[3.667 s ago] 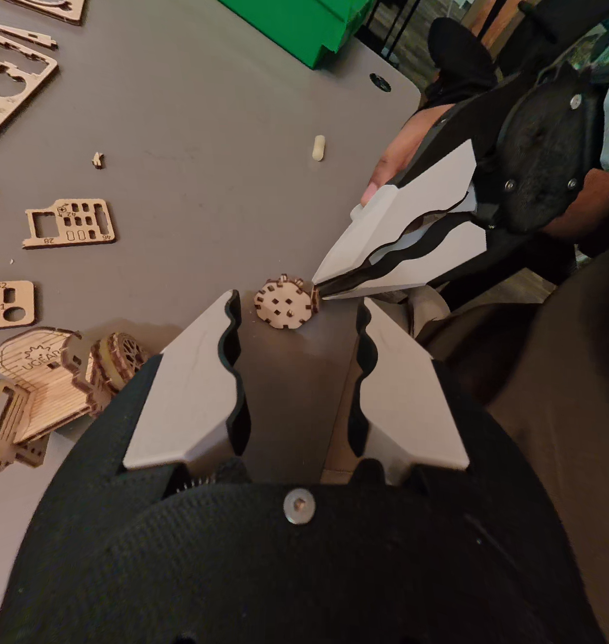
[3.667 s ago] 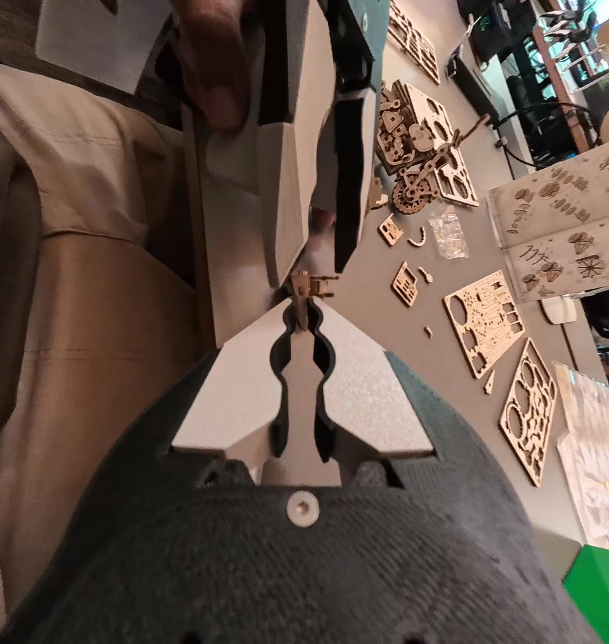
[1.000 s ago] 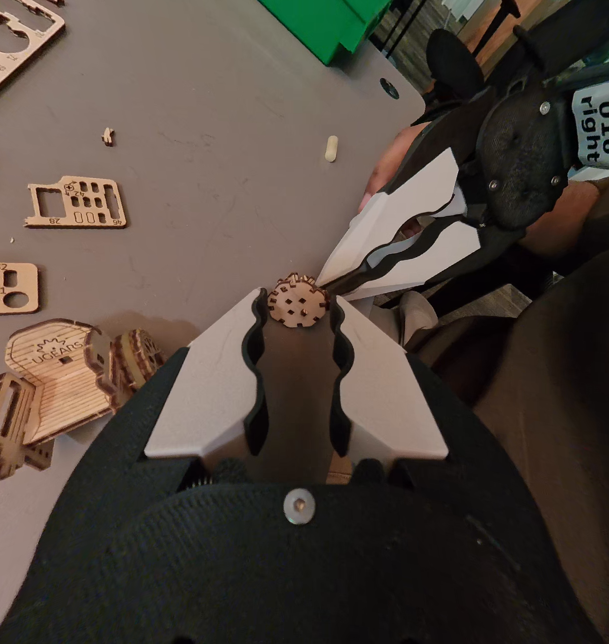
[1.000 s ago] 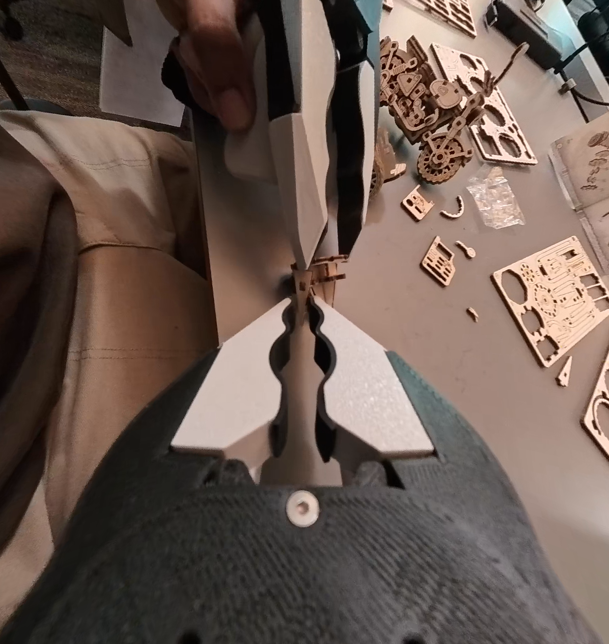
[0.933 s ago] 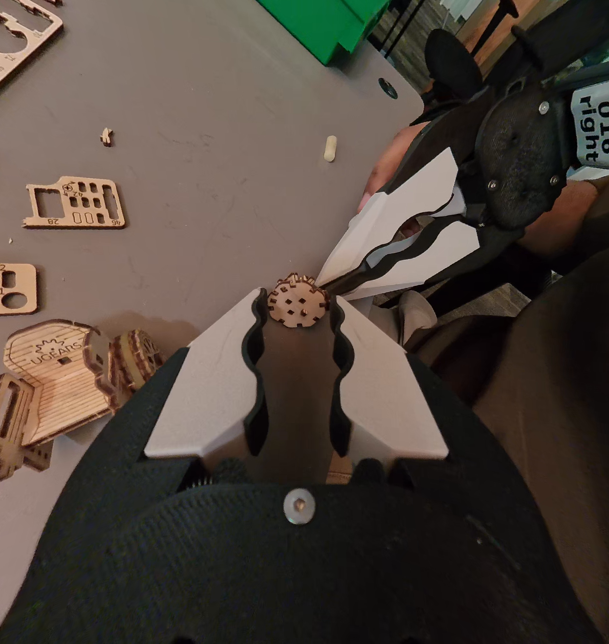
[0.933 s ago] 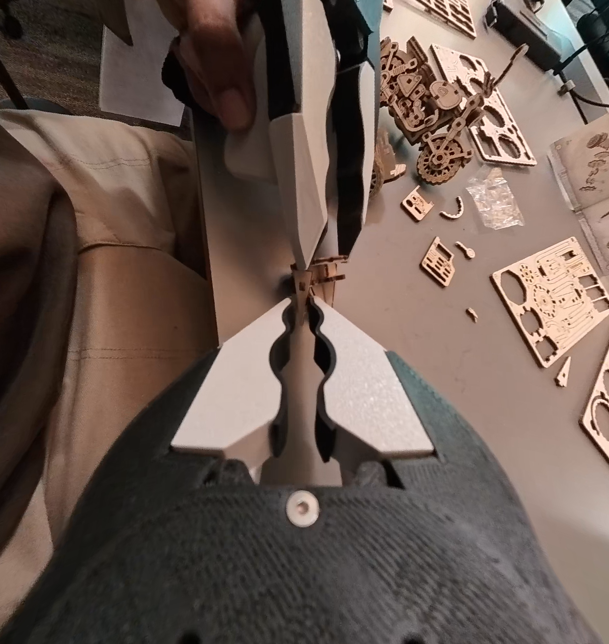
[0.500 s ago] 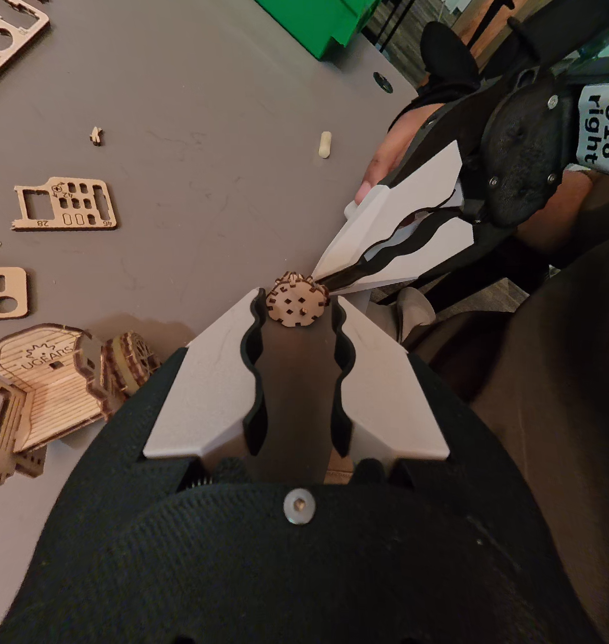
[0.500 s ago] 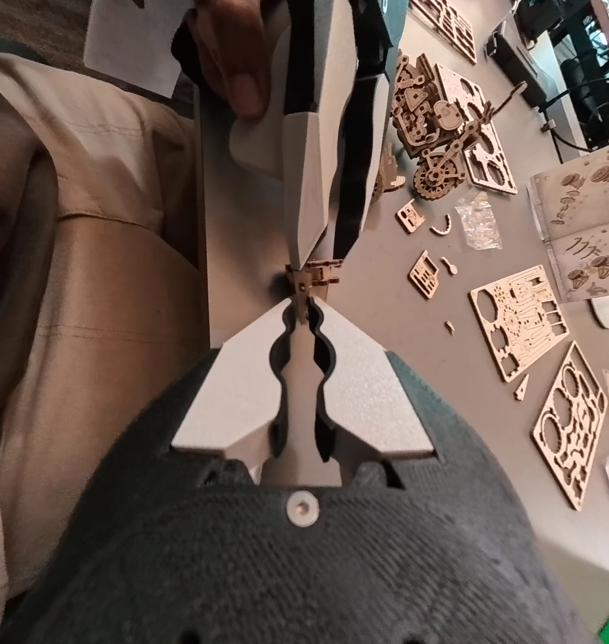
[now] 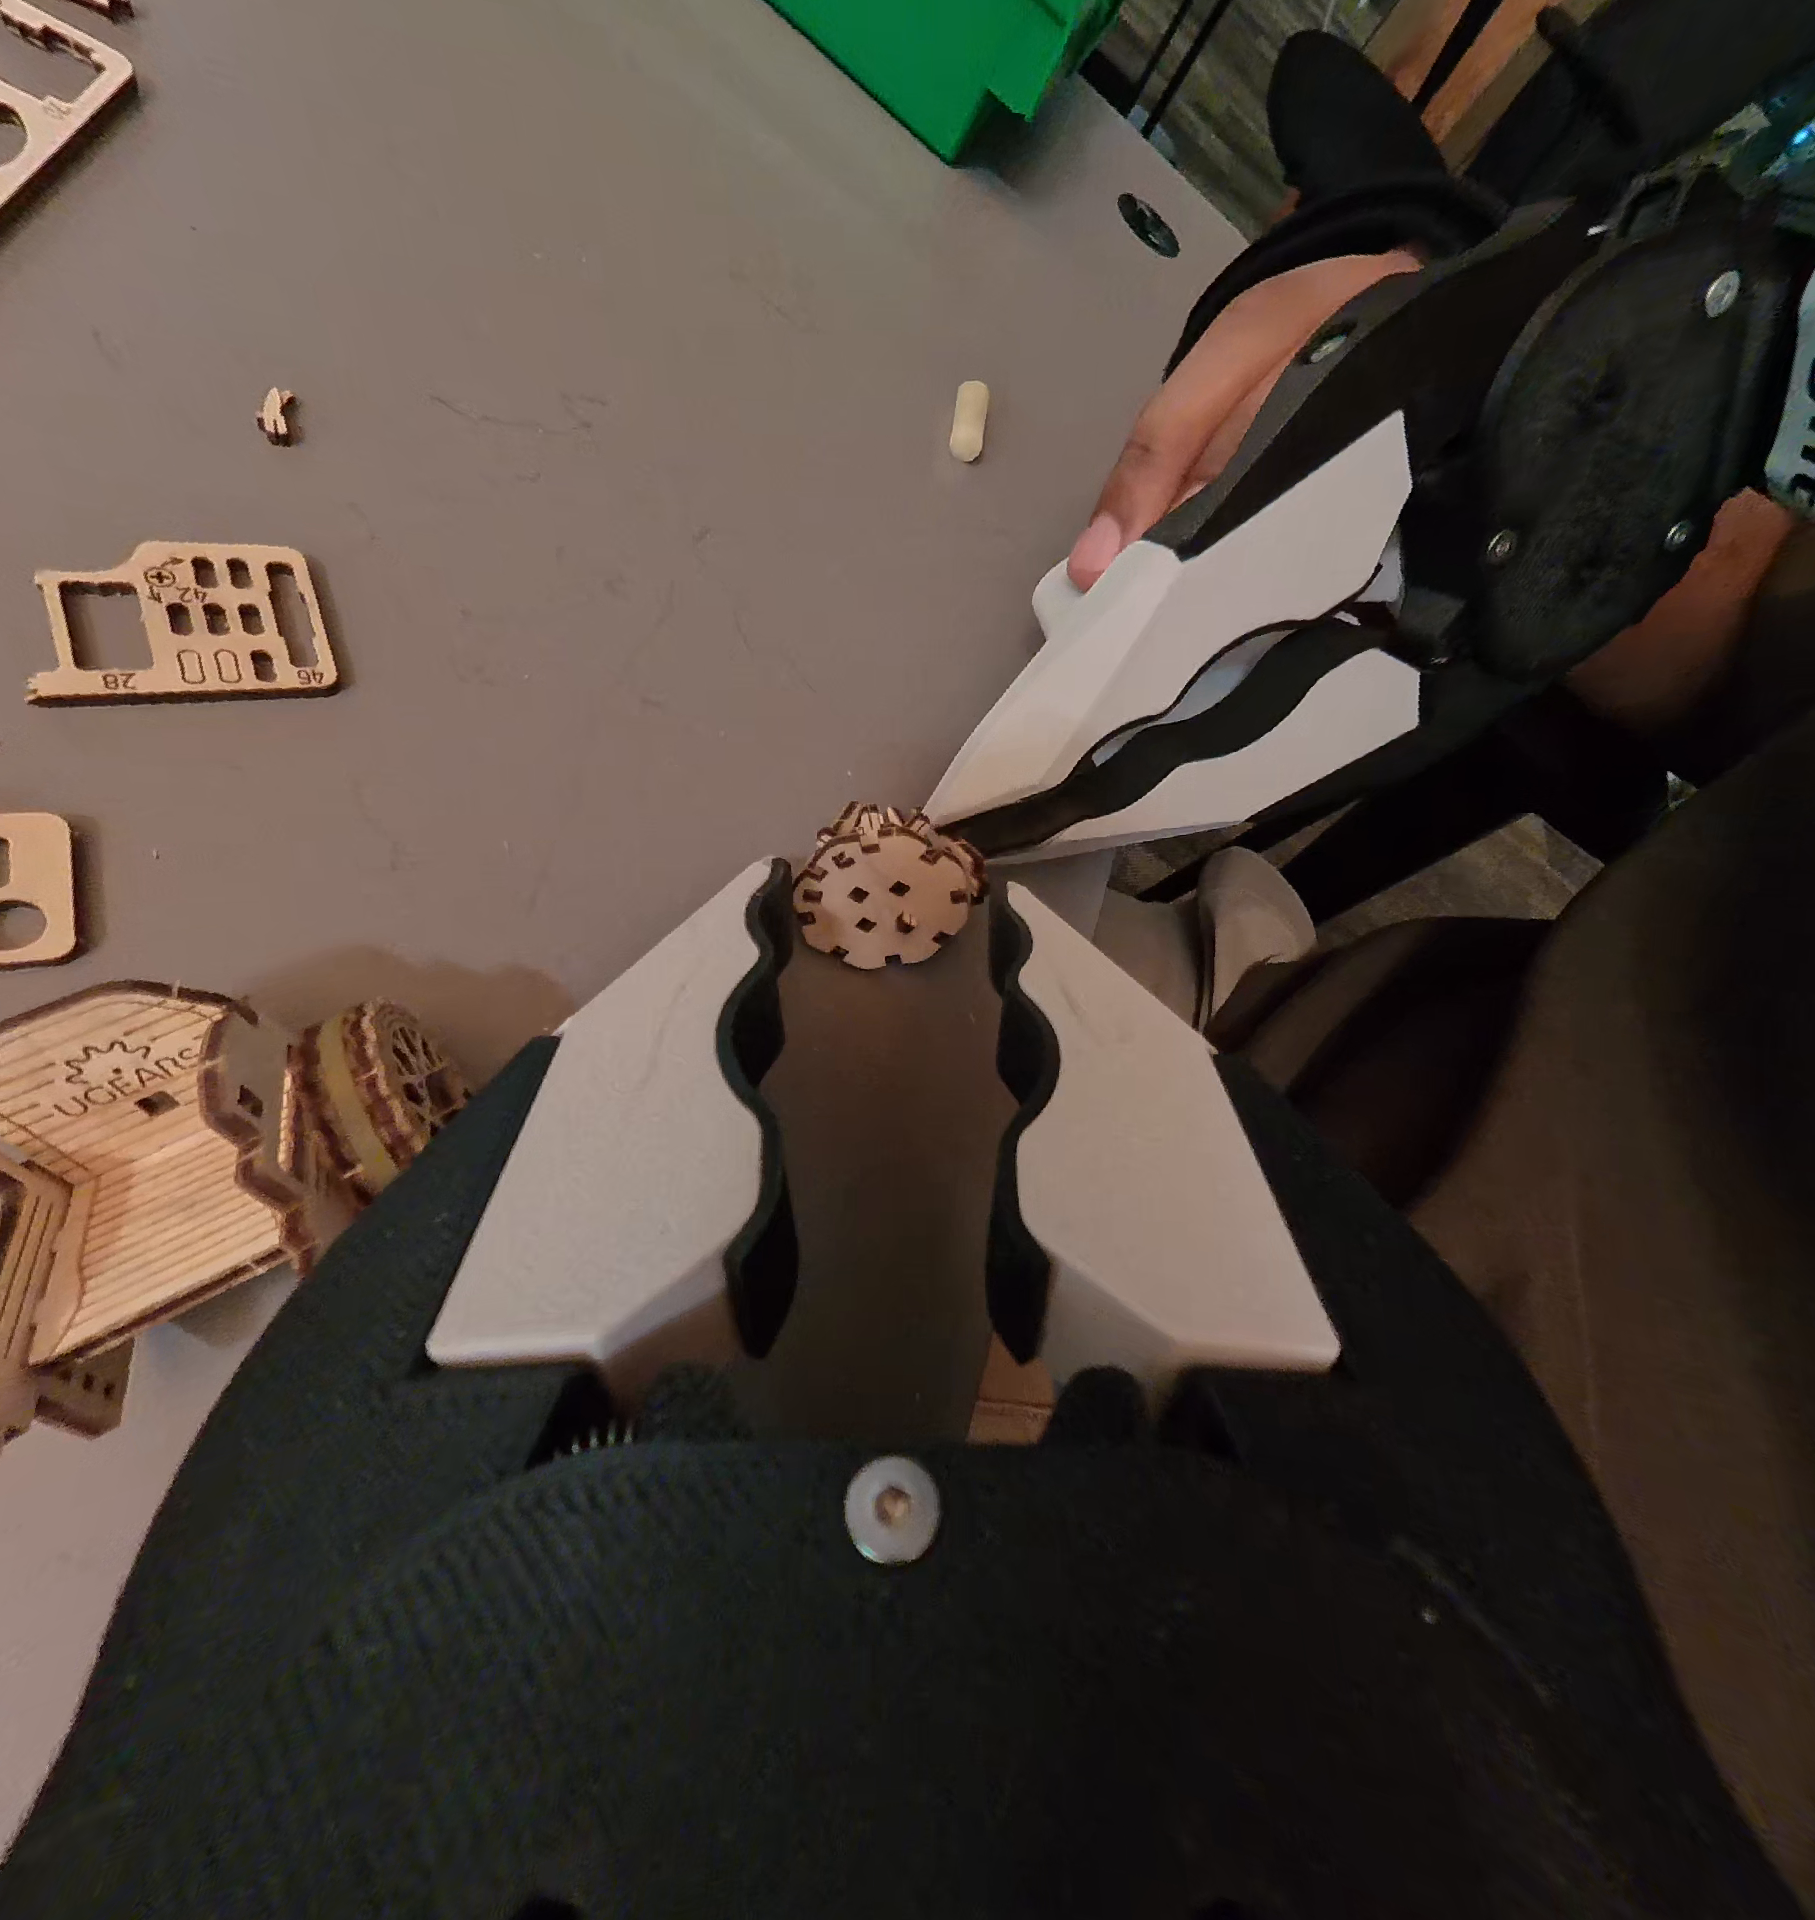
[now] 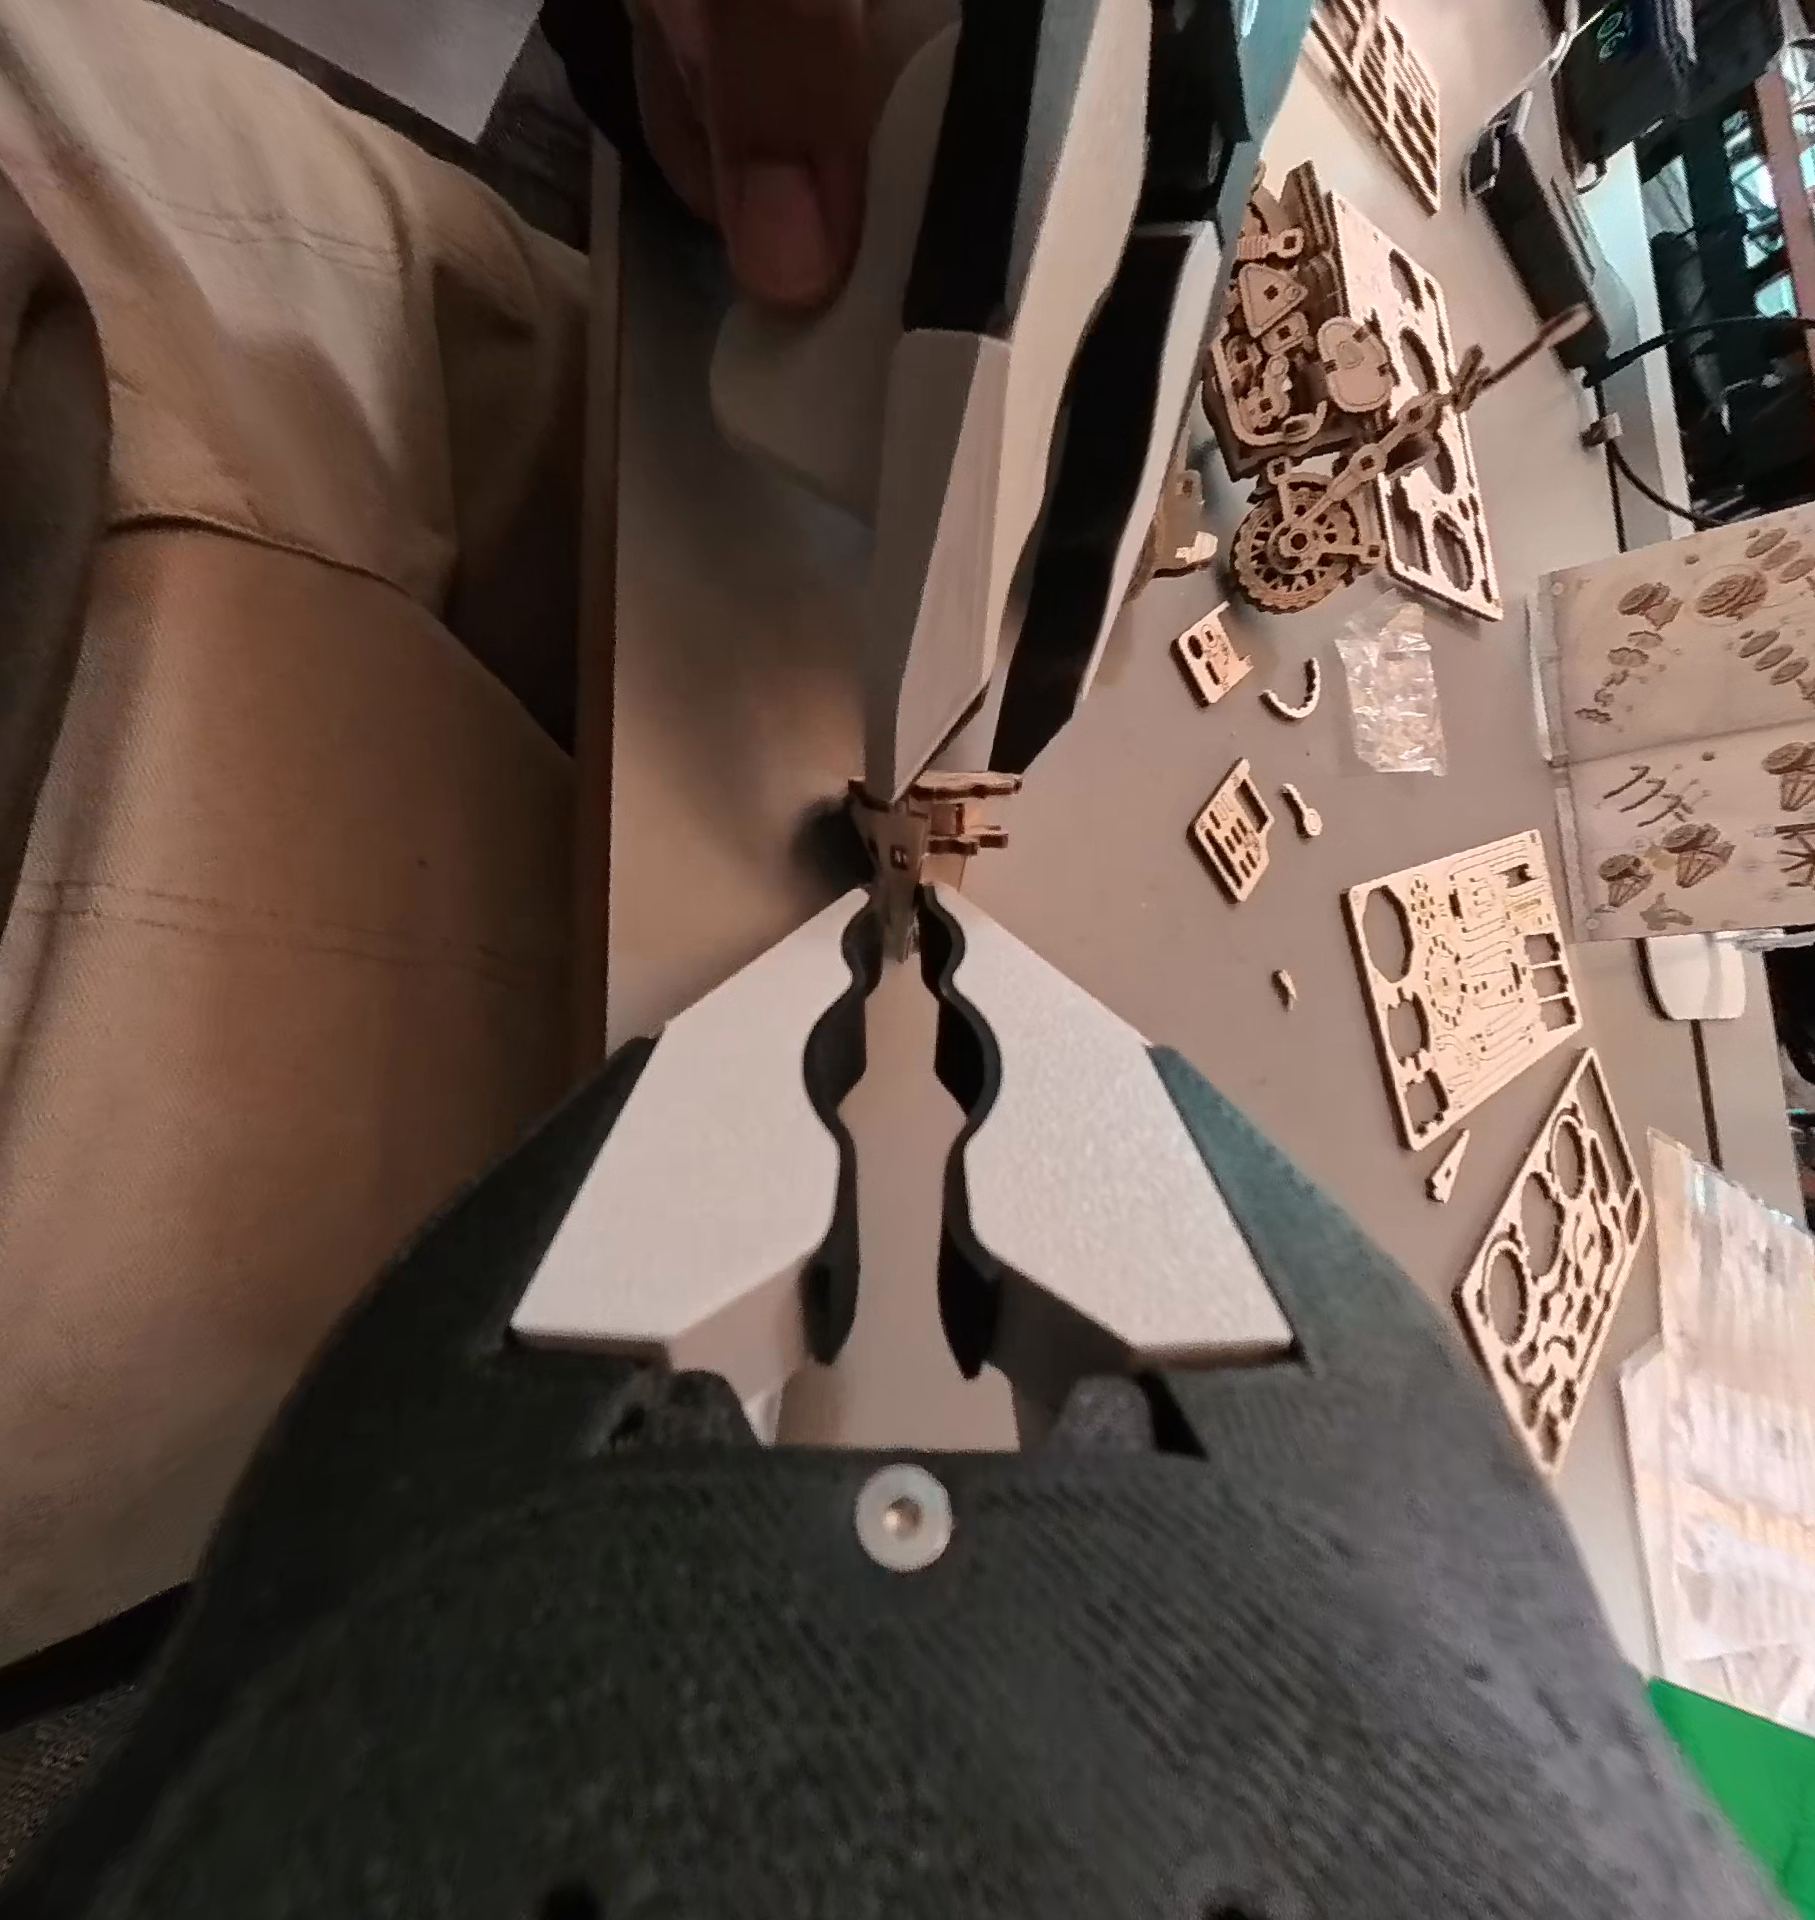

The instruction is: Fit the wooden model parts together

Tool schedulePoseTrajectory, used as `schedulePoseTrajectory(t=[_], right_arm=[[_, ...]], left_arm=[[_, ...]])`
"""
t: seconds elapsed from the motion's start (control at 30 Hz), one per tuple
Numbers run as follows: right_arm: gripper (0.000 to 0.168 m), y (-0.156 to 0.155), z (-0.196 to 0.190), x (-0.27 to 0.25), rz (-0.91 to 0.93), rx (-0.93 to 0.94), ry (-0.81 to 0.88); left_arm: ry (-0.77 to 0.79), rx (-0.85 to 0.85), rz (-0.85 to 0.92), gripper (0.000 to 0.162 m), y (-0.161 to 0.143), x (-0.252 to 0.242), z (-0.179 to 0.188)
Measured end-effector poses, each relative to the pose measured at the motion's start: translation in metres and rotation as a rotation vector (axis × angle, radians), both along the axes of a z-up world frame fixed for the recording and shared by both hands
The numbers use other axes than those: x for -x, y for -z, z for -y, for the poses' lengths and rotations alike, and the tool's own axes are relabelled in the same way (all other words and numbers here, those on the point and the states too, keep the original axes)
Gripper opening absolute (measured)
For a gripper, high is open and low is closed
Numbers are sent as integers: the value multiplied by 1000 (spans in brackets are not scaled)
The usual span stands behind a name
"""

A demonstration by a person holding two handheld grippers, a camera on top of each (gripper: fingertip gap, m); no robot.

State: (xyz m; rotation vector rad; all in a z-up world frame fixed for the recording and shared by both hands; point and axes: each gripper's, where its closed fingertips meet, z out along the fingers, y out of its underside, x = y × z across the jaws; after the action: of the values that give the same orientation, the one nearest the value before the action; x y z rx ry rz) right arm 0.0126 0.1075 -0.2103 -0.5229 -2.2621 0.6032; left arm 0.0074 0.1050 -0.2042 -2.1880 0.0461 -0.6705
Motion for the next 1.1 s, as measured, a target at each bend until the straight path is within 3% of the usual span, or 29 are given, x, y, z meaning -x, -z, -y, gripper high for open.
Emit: schedulePoseTrajectory(t=[1.1], right_arm=[[5, 0, -5, -1, 33, -33, 2]], left_arm=[[2, -5, -10, 36, 0, -1, -1]])
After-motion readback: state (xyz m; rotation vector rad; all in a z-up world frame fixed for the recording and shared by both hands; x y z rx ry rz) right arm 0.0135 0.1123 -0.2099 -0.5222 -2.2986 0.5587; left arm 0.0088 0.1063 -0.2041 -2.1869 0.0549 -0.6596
